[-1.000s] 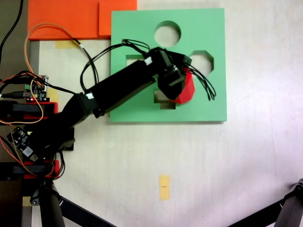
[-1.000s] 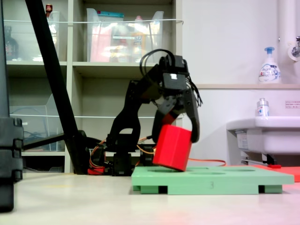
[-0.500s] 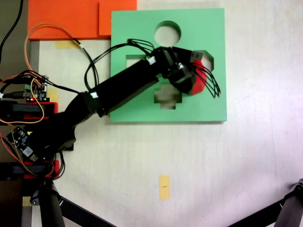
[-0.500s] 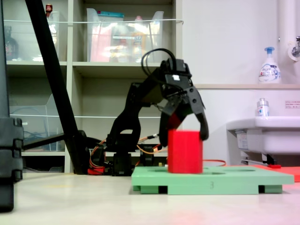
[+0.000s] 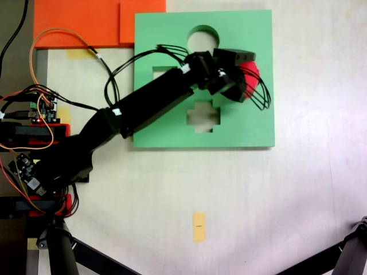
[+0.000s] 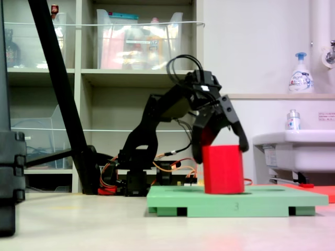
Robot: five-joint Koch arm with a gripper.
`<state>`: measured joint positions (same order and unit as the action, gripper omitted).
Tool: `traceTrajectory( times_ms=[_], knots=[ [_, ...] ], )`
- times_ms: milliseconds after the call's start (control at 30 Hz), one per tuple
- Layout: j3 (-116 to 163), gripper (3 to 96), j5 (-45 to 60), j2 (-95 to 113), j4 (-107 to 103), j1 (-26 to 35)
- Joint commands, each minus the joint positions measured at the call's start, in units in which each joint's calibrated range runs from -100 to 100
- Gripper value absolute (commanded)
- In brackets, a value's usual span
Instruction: Put the octagonal pillar block into the corresponding hole
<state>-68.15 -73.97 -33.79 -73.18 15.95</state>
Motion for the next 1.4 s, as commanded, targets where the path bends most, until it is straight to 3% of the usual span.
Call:
traceTrajectory(
  times_ms=[33, 333, 733, 1400],
  knots=[
    [-1.7, 43.0, -0.6, -3.5, 5.4, 0.8],
    [-2.0, 43.0, 0.4, -4.3, 3.3, 1.5],
    [-2.0, 43.0, 0.4, 9.9, -4.9, 2.1],
    [-2.1, 40.7, 3.5, 5.2, -5.9, 2.3]
  ],
)
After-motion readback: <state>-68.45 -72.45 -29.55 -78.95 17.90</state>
